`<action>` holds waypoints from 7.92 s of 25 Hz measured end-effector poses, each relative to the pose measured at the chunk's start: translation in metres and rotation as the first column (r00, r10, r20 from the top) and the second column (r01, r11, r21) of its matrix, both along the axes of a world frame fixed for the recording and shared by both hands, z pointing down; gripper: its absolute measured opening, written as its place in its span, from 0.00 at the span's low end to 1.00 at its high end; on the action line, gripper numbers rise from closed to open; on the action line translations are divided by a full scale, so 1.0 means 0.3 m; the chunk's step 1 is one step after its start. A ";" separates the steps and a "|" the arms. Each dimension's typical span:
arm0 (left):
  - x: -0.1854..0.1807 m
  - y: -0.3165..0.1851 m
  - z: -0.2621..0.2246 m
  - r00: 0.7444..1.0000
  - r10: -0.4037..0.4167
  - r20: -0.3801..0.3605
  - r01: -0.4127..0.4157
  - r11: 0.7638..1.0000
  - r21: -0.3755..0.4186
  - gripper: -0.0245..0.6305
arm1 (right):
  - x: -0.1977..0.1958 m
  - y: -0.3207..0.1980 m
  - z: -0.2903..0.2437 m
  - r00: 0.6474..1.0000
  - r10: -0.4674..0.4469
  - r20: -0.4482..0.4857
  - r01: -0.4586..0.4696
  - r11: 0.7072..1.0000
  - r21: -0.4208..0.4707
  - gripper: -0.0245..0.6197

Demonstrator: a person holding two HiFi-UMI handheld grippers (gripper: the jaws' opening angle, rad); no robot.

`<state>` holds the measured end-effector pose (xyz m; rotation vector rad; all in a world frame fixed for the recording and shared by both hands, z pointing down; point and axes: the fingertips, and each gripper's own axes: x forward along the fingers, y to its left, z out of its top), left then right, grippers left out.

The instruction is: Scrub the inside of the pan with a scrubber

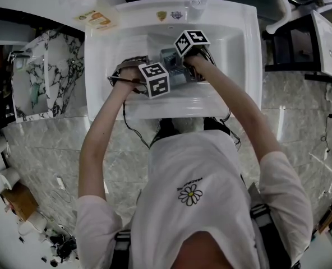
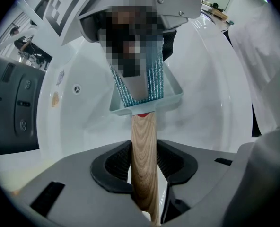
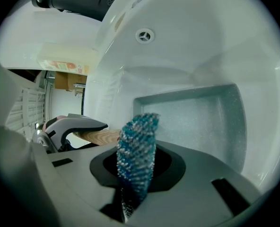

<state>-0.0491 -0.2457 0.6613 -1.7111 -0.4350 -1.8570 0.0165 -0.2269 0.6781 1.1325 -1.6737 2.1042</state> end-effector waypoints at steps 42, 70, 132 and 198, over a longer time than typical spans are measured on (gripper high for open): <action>0.005 -0.001 -0.002 1.000 -0.011 -0.010 0.011 1.000 0.000 0.28 | 0.230 0.219 0.159 0.983 -0.044 -0.179 0.012 0.984 -0.177 0.13; 0.004 -0.001 0.001 1.000 -0.010 0.011 0.010 1.000 0.016 0.28 | -0.021 0.094 -0.023 0.999 0.041 0.027 -0.040 0.999 -0.016 0.13; 0.082 -0.064 0.019 0.998 0.055 0.011 -0.056 0.990 0.131 0.39 | 0.220 0.485 -0.196 0.916 0.395 -0.065 -0.374 0.902 0.216 0.13; 0.180 0.143 -1.213 -0.368 -0.443 -0.818 0.287 0.782 -0.553 0.06 | 0.354 0.386 -1.072 0.433 0.754 -0.494 0.202 0.453 0.868 0.13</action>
